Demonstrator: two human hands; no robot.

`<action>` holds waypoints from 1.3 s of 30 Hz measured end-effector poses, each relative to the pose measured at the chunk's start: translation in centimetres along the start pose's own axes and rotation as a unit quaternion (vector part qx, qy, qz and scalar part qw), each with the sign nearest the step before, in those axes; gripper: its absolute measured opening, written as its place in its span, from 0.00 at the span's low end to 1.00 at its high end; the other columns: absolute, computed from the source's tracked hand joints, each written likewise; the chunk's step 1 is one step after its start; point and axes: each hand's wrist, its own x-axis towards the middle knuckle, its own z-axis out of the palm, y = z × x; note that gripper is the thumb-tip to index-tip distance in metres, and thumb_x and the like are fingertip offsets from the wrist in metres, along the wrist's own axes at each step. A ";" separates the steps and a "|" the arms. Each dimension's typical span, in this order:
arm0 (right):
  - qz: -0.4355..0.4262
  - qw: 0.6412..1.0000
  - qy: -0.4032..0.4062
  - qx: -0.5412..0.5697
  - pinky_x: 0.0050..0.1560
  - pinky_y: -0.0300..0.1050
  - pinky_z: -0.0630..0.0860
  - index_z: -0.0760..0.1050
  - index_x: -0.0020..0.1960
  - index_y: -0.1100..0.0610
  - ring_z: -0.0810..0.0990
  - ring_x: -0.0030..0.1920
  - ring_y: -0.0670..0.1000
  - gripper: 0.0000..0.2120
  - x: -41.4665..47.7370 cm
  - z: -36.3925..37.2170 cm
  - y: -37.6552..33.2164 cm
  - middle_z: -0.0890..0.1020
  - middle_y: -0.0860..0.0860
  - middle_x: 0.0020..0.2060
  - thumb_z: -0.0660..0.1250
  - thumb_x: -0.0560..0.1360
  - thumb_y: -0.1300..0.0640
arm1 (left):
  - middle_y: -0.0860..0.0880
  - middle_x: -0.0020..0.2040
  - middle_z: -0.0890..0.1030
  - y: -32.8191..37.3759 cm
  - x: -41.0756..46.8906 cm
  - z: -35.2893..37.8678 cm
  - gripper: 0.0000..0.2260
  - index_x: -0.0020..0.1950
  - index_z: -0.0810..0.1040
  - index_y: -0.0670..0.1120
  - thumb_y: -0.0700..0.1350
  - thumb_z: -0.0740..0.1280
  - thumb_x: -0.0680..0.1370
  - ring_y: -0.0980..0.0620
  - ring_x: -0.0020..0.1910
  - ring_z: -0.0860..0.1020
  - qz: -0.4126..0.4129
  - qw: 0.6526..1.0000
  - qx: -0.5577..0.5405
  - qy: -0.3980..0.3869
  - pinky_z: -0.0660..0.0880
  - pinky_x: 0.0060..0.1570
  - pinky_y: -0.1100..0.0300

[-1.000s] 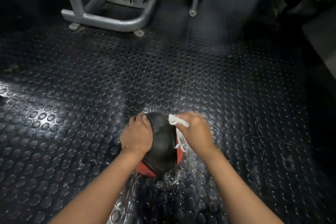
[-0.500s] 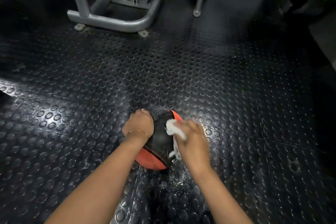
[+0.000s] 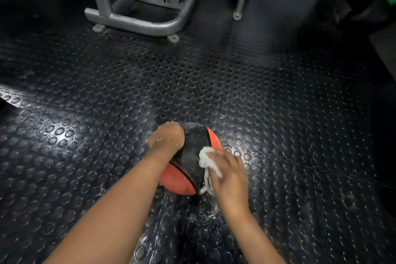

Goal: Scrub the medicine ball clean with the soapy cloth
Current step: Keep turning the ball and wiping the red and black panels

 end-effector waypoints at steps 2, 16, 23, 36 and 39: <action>-0.015 1.000 0.012 -0.006 0.44 0.43 0.73 0.79 0.52 0.53 0.71 0.48 0.46 0.13 -1.8 -0.6 1.3 0.79 0.45 0.49 0.64 0.68 0.58 | 0.42 0.69 0.69 0.4 0.1 -0.2 0.19 0.69 0.67 0.40 0.38 0.48 0.81 0.40 0.67 0.68 0.009 0.999 0.038 -0.014 0.68 0.63 0.46; 0.208 0.969 0.077 0.108 0.53 0.49 0.73 0.78 0.57 0.56 0.75 0.52 0.54 0.14 2.1 0.1 2.5 0.78 0.49 0.50 0.67 0.73 0.63 | 0.50 0.69 0.70 0.9 -0.4 2.1 0.20 0.69 0.69 0.53 0.49 0.45 0.83 0.47 0.66 0.71 0.178 0.982 -0.024 0.061 0.67 0.63 0.51; 0.079 0.994 0.080 0.006 0.45 0.43 0.69 0.80 0.53 0.51 0.72 0.47 0.50 0.15 0.9 -0.4 0.8 0.79 0.46 0.49 0.69 0.69 0.63 | 0.47 0.61 0.73 2.5 -1.3 2.9 0.18 0.63 0.73 0.48 0.47 0.46 0.83 0.44 0.59 0.75 0.125 0.987 0.011 0.098 0.70 0.52 0.52; 0.222 0.972 0.055 0.055 0.52 0.50 0.73 0.79 0.56 0.51 0.72 0.55 0.52 0.14 0.5 -0.1 3.0 0.78 0.45 0.53 0.65 0.73 0.63 | 0.46 0.62 0.73 0.3 -1.2 3.0 0.18 0.64 0.71 0.47 0.48 0.45 0.83 0.41 0.56 0.76 0.083 0.988 -0.020 0.129 0.67 0.46 0.53; 0.134 0.989 0.064 0.011 0.50 0.47 0.74 0.80 0.54 0.51 0.73 0.51 0.51 0.16 0.8 -0.5 1.2 0.79 0.46 0.51 0.67 0.70 0.65 | 0.44 0.61 0.72 -0.2 -1.2 3.0 0.18 0.64 0.70 0.45 0.48 0.46 0.83 0.39 0.55 0.76 0.059 0.989 -0.035 0.129 0.67 0.46 0.52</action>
